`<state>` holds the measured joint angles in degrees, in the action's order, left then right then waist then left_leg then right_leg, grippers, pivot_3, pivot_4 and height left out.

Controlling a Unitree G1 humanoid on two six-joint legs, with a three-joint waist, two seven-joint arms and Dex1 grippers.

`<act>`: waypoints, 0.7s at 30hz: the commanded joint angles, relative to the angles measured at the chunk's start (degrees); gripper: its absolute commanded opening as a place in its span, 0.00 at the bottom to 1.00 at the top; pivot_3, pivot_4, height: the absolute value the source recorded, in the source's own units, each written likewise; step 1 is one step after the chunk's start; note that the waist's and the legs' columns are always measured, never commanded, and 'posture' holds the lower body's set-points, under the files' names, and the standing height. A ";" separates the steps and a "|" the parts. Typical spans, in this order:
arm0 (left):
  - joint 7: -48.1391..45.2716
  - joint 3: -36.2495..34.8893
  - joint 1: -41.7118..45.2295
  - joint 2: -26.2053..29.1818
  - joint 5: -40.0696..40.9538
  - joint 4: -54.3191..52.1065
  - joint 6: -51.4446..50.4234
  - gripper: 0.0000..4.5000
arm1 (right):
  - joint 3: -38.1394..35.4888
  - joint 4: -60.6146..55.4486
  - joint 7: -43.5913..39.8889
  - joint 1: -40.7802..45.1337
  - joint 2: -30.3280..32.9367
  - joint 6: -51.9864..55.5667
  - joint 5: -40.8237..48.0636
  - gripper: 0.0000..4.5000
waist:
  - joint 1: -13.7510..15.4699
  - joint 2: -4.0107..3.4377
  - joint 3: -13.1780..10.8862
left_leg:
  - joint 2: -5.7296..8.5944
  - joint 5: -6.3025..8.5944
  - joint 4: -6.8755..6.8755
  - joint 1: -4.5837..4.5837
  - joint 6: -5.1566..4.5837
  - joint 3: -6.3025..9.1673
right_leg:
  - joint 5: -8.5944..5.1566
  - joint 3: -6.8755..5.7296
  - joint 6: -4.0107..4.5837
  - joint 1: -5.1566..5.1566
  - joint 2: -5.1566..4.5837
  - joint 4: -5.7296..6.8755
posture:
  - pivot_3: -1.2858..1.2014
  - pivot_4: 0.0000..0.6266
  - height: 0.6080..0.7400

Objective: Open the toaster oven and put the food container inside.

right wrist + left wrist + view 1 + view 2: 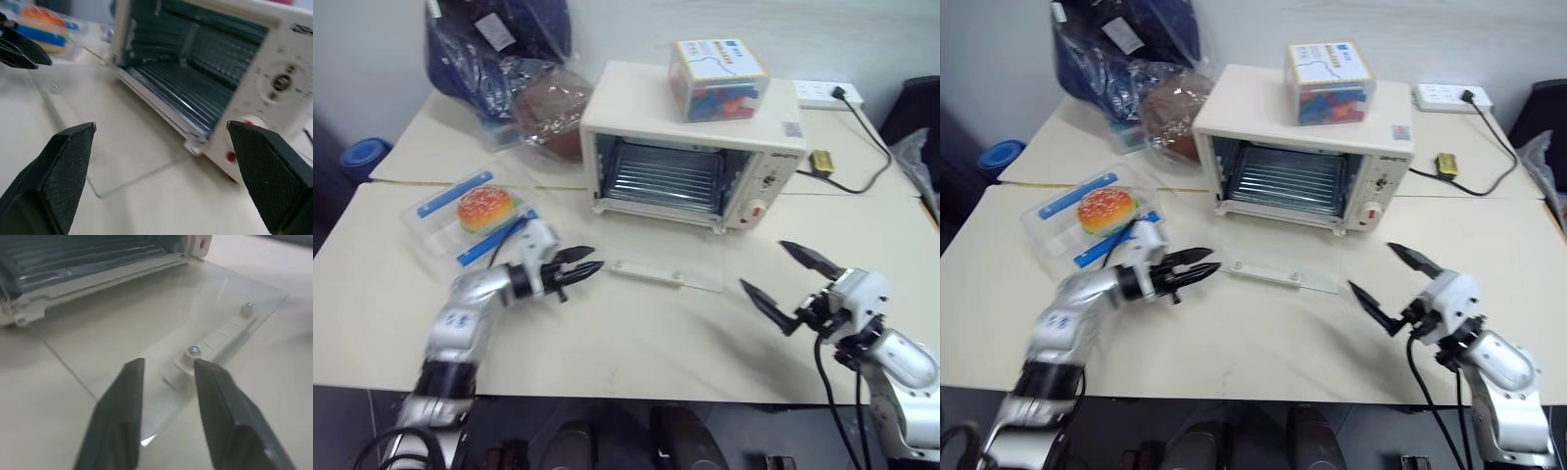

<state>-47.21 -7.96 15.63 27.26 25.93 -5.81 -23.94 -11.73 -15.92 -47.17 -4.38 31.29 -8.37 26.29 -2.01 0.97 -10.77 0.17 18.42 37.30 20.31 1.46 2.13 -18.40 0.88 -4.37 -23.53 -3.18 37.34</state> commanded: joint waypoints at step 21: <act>36.46 -43.28 -7.03 18.72 28.46 2.78 -40.94 0.99 | 9.43 13.13 -18.02 9.95 -5.76 -13.14 1.26 1.00 | 2.61 0.16 0.06 | 0.19 0.09 0.01 -0.08 -0.11 0.63 | -0.02 -0.59 0.06 0.53 -0.27 -0.48 | 0.52 0.24 1.00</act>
<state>-11.93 -51.73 6.26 43.48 51.76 -4.78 -60.78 -1.76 -2.02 -64.71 5.82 25.50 -20.20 27.03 0.60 1.13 -10.71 0.36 18.51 37.30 20.24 1.37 2.75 -18.42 0.29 -4.31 -23.01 -3.45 36.87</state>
